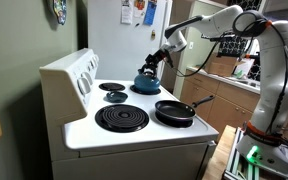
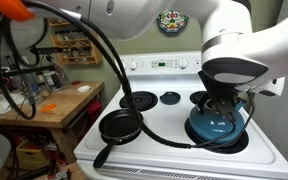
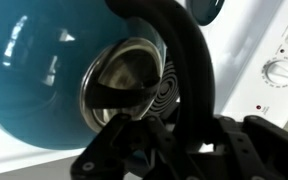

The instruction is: Pick up the blue kettle and put it on the top right cooker on the stove hob

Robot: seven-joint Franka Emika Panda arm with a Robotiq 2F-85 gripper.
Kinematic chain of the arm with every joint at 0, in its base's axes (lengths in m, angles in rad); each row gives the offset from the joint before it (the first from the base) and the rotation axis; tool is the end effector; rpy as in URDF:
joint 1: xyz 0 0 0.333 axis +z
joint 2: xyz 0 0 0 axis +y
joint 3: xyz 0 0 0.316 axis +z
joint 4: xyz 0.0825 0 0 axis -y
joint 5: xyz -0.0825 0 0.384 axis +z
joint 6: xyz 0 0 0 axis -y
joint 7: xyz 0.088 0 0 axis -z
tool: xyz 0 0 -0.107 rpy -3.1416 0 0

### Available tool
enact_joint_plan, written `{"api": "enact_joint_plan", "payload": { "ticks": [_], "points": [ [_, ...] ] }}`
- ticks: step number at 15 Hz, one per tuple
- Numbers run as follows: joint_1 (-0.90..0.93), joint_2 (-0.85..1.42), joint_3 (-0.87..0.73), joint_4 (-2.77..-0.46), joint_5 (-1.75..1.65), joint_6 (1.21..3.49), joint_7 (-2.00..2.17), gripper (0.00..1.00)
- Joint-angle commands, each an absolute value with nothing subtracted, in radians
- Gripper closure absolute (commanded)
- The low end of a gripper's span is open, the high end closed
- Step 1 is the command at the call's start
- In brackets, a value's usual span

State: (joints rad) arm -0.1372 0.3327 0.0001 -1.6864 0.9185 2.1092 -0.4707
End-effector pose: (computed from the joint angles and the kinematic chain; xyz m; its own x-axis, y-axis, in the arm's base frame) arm 0.6670 -0.0545 0.4305 0.9449 -0.2191 0.2431 0.0049 -0.7333 -0.6799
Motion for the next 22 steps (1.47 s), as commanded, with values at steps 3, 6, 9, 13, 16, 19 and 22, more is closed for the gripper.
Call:
{"api": "enact_joint_plan", "payload": {
  "ticks": [3,6,9,13,16,19,22],
  "points": [
    [-0.126,0.342,0.006,-1.616,0.891,2.077,-0.432,0.98],
    [-0.117,0.359,0.012,-1.575,0.873,2.07,-0.42,0.98],
    [-0.112,0.38,0.021,-1.528,0.851,2.057,-0.407,0.98],
    [-0.115,0.408,0.032,-1.458,0.823,2.008,-0.39,0.98],
    [-0.114,0.406,0.036,-1.503,0.825,2.04,-0.415,0.9],
    [-0.114,0.413,0.037,-1.492,0.823,2.036,-0.413,0.9],
    [-0.115,0.415,0.037,-1.491,0.822,2.036,-0.413,0.9]
  ]
}}
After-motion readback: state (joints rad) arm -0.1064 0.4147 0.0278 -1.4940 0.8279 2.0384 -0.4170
